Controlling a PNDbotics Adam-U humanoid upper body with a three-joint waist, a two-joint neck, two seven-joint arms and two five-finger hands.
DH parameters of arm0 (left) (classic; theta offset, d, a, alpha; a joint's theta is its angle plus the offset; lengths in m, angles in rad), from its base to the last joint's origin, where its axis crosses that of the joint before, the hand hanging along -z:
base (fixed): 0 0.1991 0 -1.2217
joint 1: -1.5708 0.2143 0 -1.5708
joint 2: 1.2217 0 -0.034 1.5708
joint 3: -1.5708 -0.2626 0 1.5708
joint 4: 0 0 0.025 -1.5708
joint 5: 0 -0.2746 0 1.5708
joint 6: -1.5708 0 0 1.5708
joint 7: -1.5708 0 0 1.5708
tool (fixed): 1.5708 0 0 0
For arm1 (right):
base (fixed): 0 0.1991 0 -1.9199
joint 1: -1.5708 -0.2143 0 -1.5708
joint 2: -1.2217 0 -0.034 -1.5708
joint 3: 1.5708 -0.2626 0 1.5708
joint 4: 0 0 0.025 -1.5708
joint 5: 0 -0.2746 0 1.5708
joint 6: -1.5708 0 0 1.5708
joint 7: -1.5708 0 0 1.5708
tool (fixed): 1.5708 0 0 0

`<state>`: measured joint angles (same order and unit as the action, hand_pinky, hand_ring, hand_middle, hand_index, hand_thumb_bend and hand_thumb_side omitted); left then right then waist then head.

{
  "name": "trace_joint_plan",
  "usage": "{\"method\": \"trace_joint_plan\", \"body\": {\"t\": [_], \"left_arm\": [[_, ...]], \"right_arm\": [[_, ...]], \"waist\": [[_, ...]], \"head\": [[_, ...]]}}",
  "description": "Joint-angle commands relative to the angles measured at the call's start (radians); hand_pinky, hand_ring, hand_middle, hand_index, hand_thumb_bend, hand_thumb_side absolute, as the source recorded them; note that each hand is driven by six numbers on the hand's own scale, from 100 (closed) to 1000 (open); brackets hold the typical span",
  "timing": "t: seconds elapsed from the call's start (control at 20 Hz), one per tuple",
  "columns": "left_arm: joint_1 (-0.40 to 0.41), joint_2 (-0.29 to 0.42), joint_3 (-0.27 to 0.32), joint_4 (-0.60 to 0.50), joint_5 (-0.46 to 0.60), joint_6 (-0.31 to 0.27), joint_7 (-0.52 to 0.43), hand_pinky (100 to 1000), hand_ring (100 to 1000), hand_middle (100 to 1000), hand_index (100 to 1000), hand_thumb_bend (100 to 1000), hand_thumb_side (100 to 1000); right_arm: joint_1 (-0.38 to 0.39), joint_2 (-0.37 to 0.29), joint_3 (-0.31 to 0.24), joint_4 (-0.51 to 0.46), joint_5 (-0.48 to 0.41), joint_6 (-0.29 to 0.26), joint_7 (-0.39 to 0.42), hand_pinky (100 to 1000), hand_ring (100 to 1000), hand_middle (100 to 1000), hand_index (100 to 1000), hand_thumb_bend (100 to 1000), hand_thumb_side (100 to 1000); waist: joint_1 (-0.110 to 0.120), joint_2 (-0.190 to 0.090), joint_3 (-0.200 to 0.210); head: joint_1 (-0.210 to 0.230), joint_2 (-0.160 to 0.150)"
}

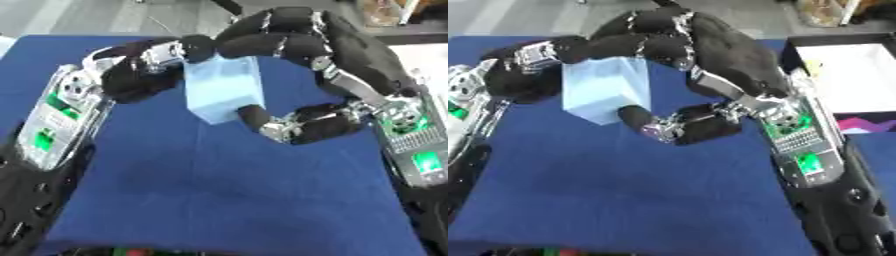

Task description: Pick up the objects with one hand, pass them to the other hand, and then place them into the box on the other side of the table.

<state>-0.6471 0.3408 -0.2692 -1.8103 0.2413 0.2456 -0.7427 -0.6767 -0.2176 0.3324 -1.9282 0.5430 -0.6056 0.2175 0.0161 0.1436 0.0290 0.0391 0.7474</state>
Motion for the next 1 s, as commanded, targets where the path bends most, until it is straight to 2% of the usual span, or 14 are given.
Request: {"method": "trace_joint_plan", "body": {"t": [0.05,0.2,0.45,0.75,1.0], "left_arm": [[-0.01,0.004,0.025,0.011,0.053,0.02,0.022,814,629,570,790,361,1000],[-0.014,-0.012,0.063,0.023,0.102,0.021,0.055,823,665,614,803,478,1000],[-0.019,-0.031,0.158,0.051,0.182,0.012,0.133,823,676,632,808,579,1000],[-0.005,-0.035,0.261,0.031,0.283,-0.017,0.234,824,685,646,815,609,1000],[0.042,0.004,0.343,-0.006,0.367,-0.059,0.317,825,690,652,818,585,1000]], "right_arm": [[-0.013,-0.012,-0.032,-0.013,0.009,0.01,-0.059,705,555,531,859,134,100],[-0.01,-0.017,-0.034,-0.014,0.018,0.016,-0.092,706,554,530,857,119,100],[-0.007,-0.026,-0.044,-0.019,0.014,0.03,-0.12,710,557,532,856,100,100],[-0.009,-0.043,-0.066,-0.018,-0.006,0.052,-0.139,716,558,532,856,100,100],[-0.009,-0.116,-0.123,0.002,-0.017,0.093,-0.18,723,559,531,854,100,100]], "waist": [[-0.001,-0.021,0.0],[-0.001,-0.022,0.0],[-0.002,-0.022,0.001],[-0.003,-0.022,0.004],[-0.004,-0.022,0.009]], "head": [[-0.003,0.002],[-0.006,0.001],[-0.016,-0.002],[-0.041,0.005],[-0.075,0.004]]}}
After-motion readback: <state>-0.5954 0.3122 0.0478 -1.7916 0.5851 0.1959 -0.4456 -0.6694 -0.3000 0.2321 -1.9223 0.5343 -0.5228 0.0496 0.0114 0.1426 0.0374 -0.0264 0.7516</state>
